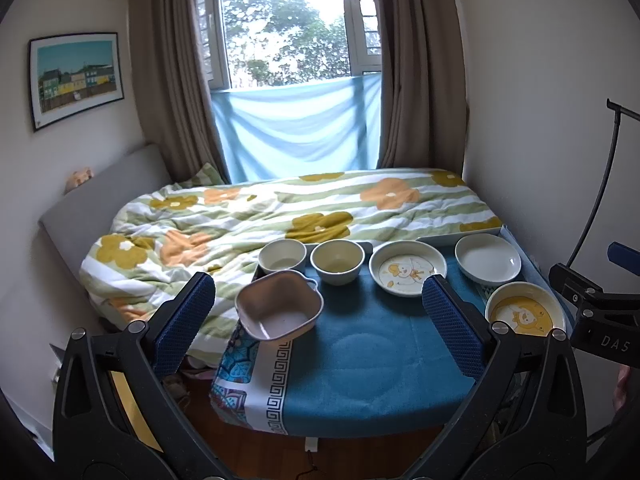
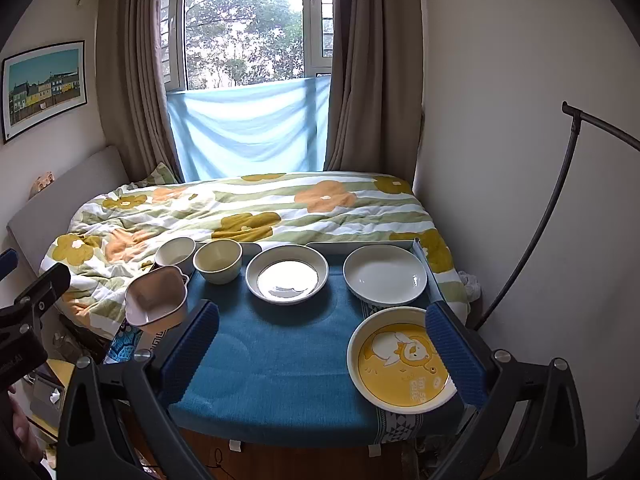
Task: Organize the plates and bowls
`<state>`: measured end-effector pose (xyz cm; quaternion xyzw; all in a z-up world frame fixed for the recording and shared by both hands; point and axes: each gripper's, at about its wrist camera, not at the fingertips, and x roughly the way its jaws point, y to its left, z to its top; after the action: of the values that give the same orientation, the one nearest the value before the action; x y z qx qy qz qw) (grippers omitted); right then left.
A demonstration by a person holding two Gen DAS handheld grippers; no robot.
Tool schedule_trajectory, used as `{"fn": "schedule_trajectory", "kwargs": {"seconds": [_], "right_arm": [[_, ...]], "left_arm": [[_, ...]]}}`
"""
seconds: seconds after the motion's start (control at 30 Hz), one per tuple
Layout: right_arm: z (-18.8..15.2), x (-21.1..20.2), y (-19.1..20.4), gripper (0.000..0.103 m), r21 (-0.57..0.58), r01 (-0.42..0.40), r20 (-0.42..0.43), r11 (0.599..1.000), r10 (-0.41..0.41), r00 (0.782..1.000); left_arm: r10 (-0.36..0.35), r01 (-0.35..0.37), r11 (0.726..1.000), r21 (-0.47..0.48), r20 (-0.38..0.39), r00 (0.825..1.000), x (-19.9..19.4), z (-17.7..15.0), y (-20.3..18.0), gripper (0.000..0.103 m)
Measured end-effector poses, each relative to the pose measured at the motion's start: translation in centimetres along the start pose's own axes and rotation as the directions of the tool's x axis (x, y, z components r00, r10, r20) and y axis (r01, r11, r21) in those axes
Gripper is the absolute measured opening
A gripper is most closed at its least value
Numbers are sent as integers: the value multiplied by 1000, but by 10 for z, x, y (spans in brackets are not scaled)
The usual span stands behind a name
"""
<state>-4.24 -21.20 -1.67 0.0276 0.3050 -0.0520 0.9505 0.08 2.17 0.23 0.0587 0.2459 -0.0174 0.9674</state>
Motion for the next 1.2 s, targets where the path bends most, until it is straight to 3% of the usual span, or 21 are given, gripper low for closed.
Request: {"fn": "schedule_trajectory", "kwargs": {"seconds": [0.47, 0.63, 0.73, 0.93, 1.0, 1.07, 1.2], "right_arm": [[-3, 0, -18, 103, 39, 17, -20, 999, -17, 1000], [-5, 2, -27, 103, 78, 40, -51, 996, -36, 998], [-11, 8, -42, 103, 122, 71, -93, 990, -60, 994], [-41, 26, -88, 103, 222, 167, -208, 961, -120, 971], [-53, 33, -105, 103, 249, 178, -237, 952, -118, 964], [-65, 40, -119, 103, 284, 173, -263, 943, -97, 960], [-86, 57, -145, 103, 339, 193, -306, 921, -86, 948]], "left_arm": [[-24, 24, 999, 36, -13, 1000, 4, 1, -9, 103], [-84, 87, 994, 61, -52, 995, 19, 7, -18, 103], [-149, 160, 982, 100, -104, 983, 41, 10, -33, 103], [-289, 342, 918, 202, -253, 924, 104, -7, -85, 103], [-327, 402, 887, 228, -307, 894, 123, -16, -108, 103], [-373, 474, 850, 228, -374, 849, 144, -27, -131, 103], [-463, 611, 772, 174, -505, 729, 183, -49, -172, 103]]}}
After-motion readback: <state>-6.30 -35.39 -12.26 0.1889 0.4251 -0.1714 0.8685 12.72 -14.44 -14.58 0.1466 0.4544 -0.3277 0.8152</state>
